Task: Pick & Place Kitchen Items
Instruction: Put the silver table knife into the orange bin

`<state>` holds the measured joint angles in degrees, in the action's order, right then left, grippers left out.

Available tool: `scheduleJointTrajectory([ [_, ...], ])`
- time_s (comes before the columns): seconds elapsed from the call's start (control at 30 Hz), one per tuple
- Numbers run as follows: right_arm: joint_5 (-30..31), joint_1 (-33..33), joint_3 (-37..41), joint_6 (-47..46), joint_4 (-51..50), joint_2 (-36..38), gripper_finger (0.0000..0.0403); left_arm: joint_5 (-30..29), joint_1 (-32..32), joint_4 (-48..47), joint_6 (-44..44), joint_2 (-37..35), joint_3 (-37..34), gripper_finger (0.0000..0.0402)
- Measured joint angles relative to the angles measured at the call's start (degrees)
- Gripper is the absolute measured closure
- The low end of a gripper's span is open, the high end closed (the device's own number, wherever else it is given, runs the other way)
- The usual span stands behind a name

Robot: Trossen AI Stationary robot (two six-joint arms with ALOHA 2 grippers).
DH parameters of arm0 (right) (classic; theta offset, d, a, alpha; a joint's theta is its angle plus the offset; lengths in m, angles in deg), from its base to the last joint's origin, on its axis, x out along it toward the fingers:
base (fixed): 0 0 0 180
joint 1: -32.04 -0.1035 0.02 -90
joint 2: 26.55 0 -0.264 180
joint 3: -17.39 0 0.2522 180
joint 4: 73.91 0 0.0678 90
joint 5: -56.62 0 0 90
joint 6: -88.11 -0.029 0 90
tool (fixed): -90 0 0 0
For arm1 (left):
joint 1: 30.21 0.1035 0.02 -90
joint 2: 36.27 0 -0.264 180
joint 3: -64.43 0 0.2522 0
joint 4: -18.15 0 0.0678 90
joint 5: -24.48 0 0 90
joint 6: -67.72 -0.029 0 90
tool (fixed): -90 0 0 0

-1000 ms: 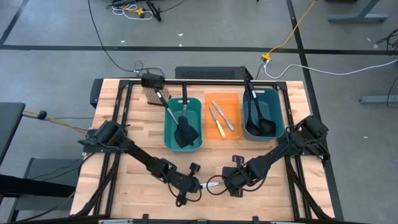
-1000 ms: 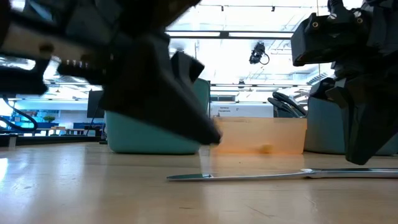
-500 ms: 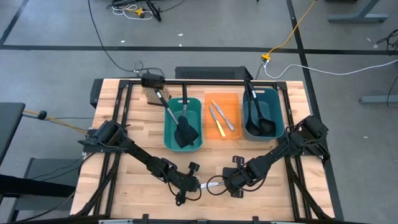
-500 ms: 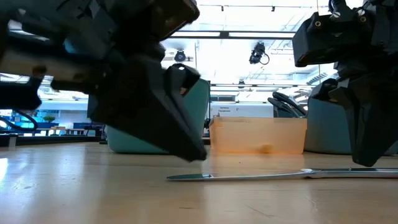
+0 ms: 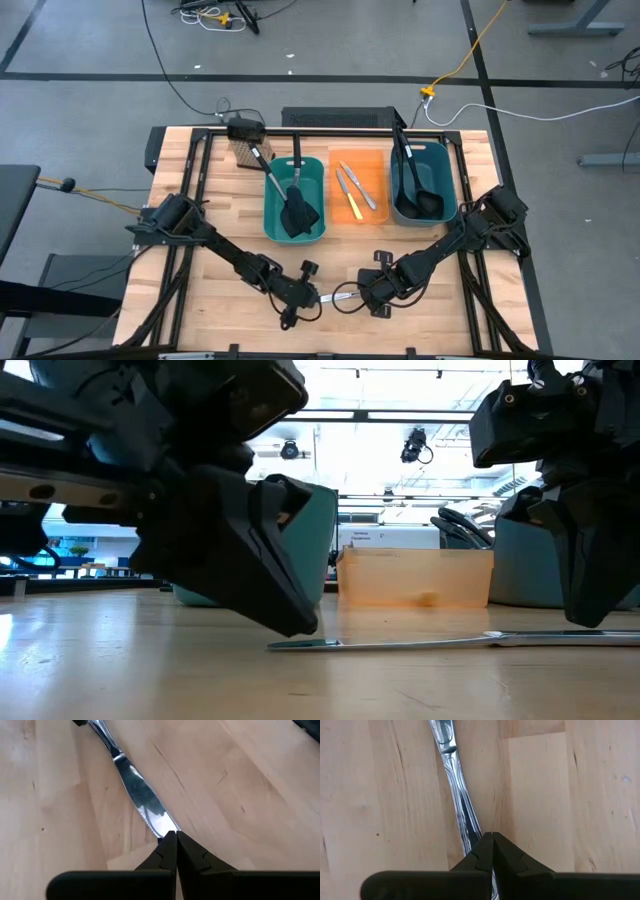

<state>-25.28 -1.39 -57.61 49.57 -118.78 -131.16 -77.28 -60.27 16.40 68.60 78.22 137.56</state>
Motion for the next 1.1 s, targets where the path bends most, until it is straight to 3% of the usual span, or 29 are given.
scheduleJointTrajectory([
  [0.63, -0.2, 0.5, 0.0, 0.3, 1.5, 0.0, 0.0393, 3.0, 0.8, 1.9, 3.3, 3.4, 0.1, 0.0399],
  [0.77, -0.6, 0.6, -1.1, 1.6, -2.2, 0.0, 0.0387, 2.9, 1.1, -0.1, 4.7, 3.4, -0.1, 0.0399],
  [0.93, 0.8, -0.1, -5.4, 2.9, -12.5, 0.1, 0.0345, 3.0, 1.1, 1.7, 6.2, 3.4, -1.7, 0.0399],
  [1.1, -0.7, -1.2, -8.2, 4.7, -14.8, 0.1, 0.0274, 3.1, 1.4, 6.5, 7.5, 3.4, -4.3, 0.0399],
])
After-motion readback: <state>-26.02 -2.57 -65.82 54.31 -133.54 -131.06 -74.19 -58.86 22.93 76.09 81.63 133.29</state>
